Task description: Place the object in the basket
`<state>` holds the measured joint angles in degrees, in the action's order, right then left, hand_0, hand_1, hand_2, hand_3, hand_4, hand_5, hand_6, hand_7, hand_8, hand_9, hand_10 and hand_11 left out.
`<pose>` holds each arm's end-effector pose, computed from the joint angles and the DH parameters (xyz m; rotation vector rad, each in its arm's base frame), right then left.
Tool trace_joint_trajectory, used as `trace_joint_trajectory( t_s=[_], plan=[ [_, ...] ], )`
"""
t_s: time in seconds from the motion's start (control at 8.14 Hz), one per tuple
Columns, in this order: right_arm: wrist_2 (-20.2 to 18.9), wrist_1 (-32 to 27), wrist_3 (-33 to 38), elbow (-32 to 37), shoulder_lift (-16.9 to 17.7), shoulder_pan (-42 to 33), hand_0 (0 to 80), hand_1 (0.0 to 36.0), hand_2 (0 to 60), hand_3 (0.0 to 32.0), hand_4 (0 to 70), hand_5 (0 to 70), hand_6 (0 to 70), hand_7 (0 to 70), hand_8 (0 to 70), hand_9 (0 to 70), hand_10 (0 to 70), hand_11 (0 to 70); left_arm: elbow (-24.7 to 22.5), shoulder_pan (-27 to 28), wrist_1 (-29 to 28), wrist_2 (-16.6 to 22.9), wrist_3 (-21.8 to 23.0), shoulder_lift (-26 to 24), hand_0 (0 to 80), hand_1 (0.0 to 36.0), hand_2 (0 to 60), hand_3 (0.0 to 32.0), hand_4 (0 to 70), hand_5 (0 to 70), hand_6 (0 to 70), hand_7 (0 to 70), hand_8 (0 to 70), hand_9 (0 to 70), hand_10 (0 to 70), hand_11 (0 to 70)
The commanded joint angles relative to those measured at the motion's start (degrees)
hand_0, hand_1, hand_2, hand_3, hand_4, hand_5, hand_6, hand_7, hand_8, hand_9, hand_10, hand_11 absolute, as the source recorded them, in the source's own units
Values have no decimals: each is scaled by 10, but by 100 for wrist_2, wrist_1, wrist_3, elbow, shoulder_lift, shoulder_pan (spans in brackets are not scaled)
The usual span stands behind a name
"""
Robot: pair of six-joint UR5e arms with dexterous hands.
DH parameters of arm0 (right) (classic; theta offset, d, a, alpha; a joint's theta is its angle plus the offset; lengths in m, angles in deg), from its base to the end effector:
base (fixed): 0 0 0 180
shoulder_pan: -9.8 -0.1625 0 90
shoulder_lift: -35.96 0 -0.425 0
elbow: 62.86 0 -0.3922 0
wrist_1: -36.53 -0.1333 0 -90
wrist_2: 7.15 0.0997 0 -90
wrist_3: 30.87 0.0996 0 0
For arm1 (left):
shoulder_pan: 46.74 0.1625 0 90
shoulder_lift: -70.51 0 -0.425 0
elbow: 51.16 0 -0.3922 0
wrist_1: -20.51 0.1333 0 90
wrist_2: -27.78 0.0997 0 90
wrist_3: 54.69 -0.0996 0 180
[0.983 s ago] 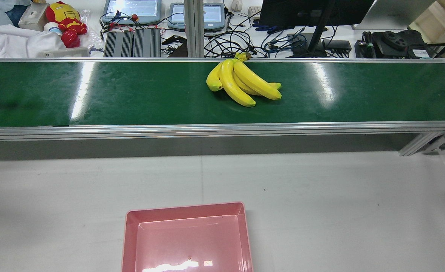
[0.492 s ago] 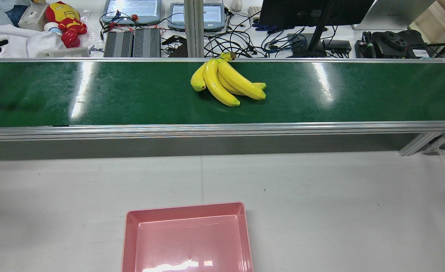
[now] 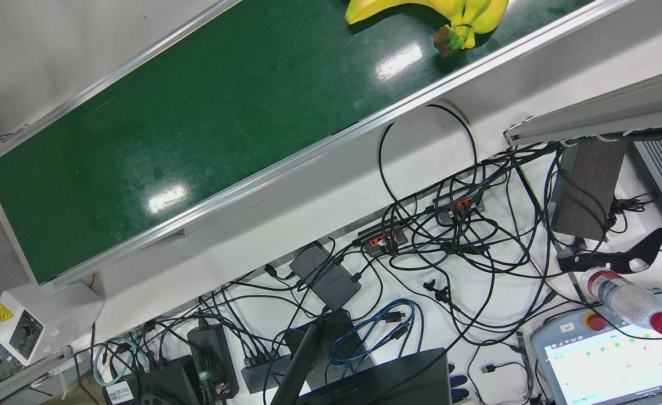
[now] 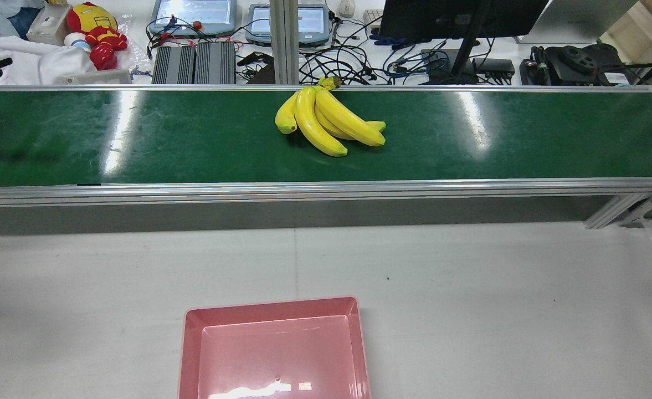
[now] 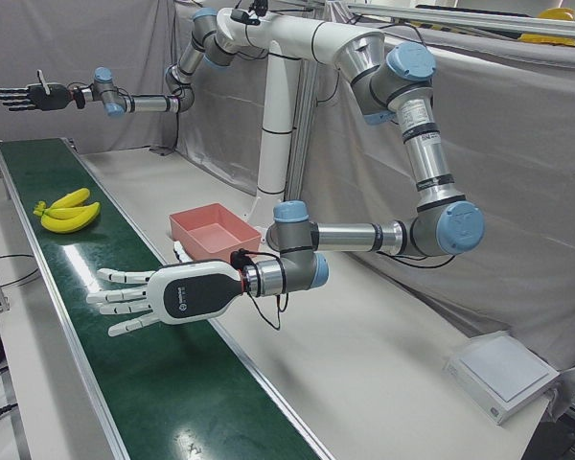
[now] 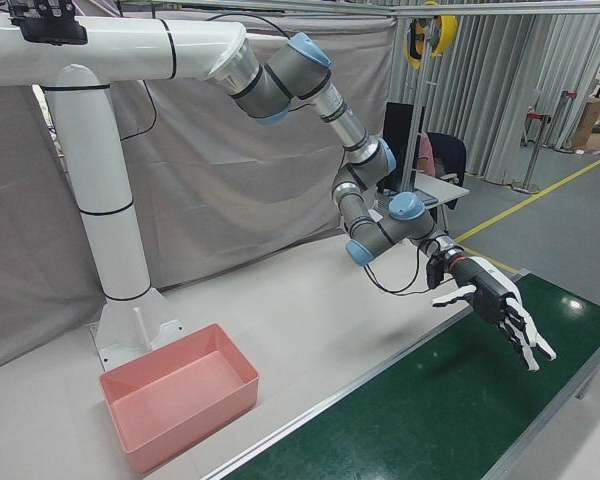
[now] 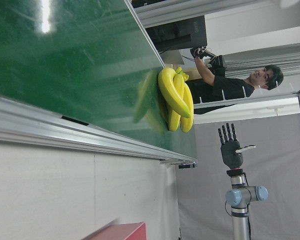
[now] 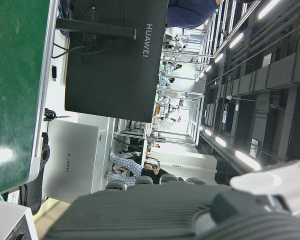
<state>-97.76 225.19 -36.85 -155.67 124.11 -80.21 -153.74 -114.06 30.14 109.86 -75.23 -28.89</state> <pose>0.1323 -0.4970 0.6618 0.0972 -2.0852 2.2349 0.0767 -0.5649 0.5113 0.0813 2.1977 -1.6988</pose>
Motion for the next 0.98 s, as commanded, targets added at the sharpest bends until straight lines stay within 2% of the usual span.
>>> trace_joint_trajectory(
  t_s=[0.0, 0.86],
  plan=[
    [0, 4, 0, 0, 1, 0, 0, 0, 0, 0, 0, 0, 0, 0, 0, 0, 0, 0, -25, 0, 127, -25, -38, -105, 569, 162, 0, 144, 81, 187, 30, 74, 131, 126, 30, 64],
    [0, 4, 9, 0, 1, -9, 0, 0, 0, 0, 0, 0, 0, 0, 0, 0, 0, 0, 10, 0, 127, -34, -73, -123, 560, 154, 0, 136, 94, 186, 30, 74, 126, 125, 32, 67]
  ],
)
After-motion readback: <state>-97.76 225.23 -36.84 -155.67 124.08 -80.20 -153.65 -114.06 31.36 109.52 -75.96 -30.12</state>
